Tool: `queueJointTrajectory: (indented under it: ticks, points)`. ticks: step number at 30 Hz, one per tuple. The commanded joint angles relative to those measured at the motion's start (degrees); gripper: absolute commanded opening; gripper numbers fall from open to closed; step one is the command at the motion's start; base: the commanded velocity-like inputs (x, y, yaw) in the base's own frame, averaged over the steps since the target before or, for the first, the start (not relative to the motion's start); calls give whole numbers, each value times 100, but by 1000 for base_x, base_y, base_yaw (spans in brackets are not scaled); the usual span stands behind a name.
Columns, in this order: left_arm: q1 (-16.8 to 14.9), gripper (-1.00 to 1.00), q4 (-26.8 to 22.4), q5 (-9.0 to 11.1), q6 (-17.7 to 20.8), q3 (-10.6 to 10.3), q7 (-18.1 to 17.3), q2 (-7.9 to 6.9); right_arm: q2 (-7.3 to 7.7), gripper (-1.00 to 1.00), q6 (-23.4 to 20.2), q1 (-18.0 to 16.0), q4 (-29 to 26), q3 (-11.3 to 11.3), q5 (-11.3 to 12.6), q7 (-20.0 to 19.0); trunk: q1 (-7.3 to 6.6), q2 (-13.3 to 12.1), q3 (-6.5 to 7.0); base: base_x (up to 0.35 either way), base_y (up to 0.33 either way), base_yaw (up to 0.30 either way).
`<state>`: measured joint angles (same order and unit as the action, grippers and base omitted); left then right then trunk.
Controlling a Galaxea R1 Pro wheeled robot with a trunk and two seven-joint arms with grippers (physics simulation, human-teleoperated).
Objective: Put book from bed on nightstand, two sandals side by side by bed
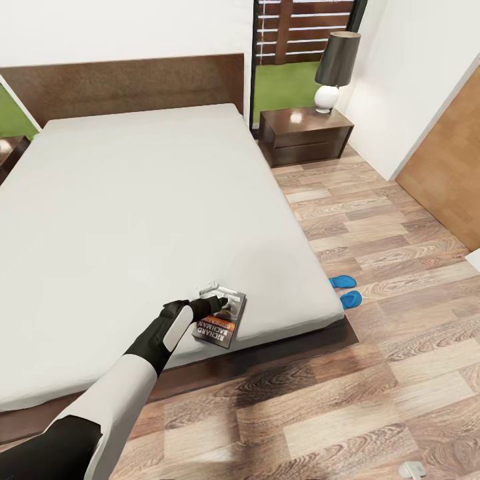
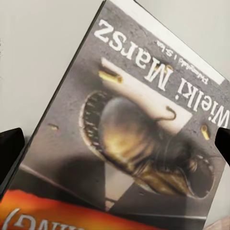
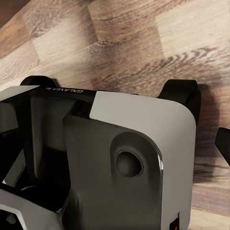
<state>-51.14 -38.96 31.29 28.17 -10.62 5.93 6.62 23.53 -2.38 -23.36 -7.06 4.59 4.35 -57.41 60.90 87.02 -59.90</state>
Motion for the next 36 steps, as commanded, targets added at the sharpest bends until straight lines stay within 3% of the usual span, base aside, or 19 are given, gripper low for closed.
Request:
queueJointTrajectory:
  ticks: [1,36]
  points:
    - [-1,100,-9,61,19,-21,55,-3,-2,100,-25,-2,3,42,-11,-25,0,2,-3,-2,0,0]
    - [-3,100,-7,65,18,-25,53,-3,3,100,-26,-2,3,42,4,-40,0,2,-3,-33,0,0]
